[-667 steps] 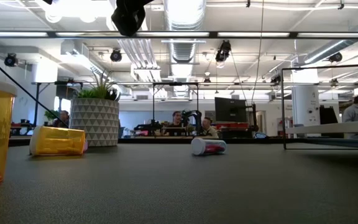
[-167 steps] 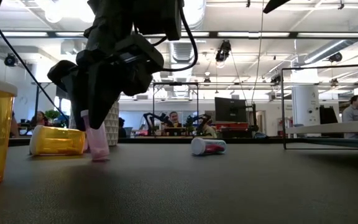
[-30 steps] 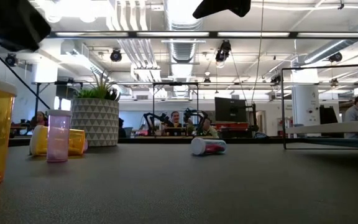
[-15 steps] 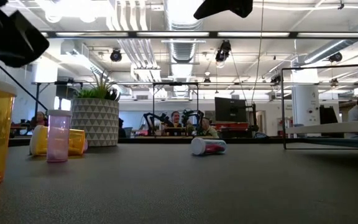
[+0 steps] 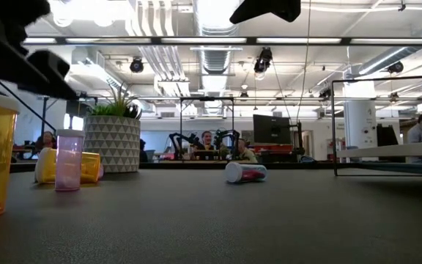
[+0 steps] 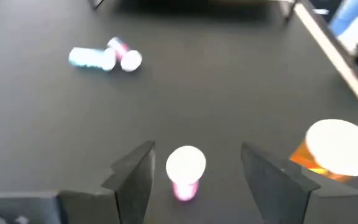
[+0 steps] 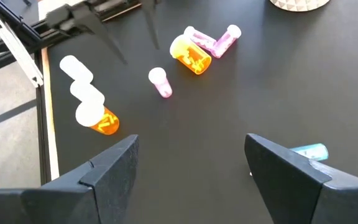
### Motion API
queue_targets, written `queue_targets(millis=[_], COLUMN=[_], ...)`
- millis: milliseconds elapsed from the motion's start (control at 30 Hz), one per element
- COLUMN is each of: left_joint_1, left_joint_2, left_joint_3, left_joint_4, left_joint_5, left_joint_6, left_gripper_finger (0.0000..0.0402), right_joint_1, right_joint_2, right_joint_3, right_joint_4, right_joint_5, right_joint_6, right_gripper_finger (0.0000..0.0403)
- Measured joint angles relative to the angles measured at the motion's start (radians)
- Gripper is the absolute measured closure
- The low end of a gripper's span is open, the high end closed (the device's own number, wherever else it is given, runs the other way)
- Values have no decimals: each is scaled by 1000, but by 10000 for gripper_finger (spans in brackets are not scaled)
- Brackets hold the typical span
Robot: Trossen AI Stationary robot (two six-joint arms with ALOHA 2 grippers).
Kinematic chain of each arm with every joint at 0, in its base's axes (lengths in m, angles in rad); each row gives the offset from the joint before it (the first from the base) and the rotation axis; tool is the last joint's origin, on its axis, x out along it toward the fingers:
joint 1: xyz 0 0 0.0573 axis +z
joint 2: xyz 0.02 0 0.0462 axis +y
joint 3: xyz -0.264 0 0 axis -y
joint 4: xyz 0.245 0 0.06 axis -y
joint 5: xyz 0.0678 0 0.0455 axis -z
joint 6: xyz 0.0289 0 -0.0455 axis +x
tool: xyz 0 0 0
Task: Pick and place medicine bottles onto shelf by color
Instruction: Put the bottom right pink table bottle on the shelf
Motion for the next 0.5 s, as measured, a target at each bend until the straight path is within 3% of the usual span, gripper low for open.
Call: queue_targets(millis=[133,500], left_joint_1=[2,7], left_joint_2=[34,204], left_joint_3=[-34,-54], left_joint_4=[27,217], left_joint_5=[-18,-26], left_joint_6=[-69,-74], left_gripper_finger=[180,180], right_joint_1=[0,0], right_joint_2=[0,0], right_joint_3=[0,0], right_joint_4=[0,0], right_joint_5=[0,0], right_joint_6=[3,5], right_gripper_finger=[122,122])
